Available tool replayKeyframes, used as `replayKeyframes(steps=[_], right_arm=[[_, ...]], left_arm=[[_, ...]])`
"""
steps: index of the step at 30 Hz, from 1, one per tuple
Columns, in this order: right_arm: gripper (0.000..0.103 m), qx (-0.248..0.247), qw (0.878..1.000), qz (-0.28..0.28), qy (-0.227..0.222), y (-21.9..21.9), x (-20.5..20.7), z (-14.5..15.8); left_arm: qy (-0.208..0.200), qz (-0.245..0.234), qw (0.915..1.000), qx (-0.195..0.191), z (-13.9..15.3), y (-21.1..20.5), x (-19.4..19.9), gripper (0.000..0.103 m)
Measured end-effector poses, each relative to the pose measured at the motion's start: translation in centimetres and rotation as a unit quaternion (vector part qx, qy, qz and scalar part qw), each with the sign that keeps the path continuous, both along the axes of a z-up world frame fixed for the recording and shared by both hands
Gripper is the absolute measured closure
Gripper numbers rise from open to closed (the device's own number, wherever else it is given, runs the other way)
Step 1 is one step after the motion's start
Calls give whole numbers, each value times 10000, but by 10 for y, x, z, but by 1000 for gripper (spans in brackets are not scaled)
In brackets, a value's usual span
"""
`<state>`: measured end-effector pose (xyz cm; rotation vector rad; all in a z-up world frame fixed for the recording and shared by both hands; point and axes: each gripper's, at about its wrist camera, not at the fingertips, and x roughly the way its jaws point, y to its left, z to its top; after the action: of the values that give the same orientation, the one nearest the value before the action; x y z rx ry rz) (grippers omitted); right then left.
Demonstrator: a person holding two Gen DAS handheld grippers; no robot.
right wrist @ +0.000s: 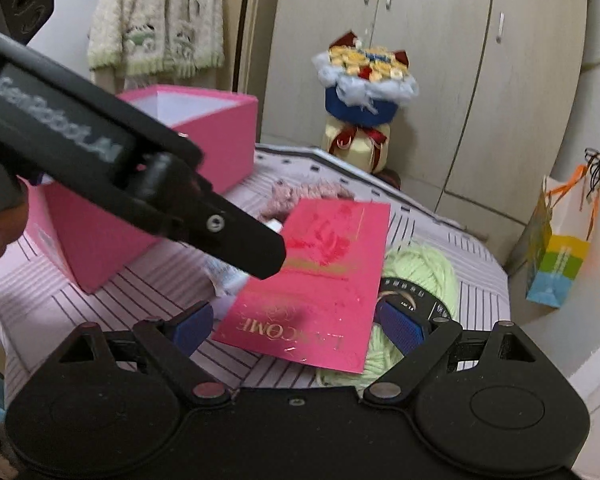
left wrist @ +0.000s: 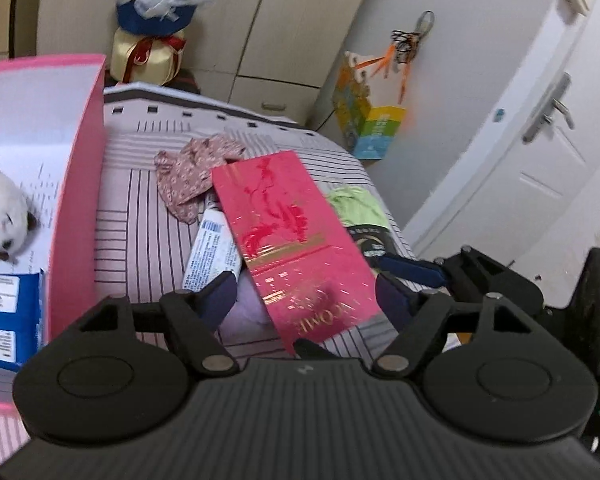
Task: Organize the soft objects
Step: 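Move the left tool to the pink envelope and grasp its edge, then lift the pink envelope with the left tool and carry it toward the box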
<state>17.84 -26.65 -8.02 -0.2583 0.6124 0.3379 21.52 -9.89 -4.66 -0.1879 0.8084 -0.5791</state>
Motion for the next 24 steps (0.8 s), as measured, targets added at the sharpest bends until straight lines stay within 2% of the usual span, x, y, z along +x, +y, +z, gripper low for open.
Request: replayKeyframes(steps=[8, 10, 18, 21, 24], right_arm=[[5, -374, 9991, -134, -173, 13, 1, -10], [5, -426, 9983, -285, -261, 17, 1, -12], [7, -383, 9970, -520, -416, 19, -2, -19], [7, -352, 9970, -527, -447, 20, -1, -20], [7, -331, 9965, -578, -507, 22, 2, -21]], left_arm=[[330, 59, 9994, -103, -25, -7, 19, 43], [398, 104, 9991, -142, -30, -7, 23, 51], [668, 172, 9967, -420, -46, -7, 32, 55], [640, 245, 9962, -544, -48, -6, 32, 57], [562, 285, 9967, -505, -48, -6, 30, 60]])
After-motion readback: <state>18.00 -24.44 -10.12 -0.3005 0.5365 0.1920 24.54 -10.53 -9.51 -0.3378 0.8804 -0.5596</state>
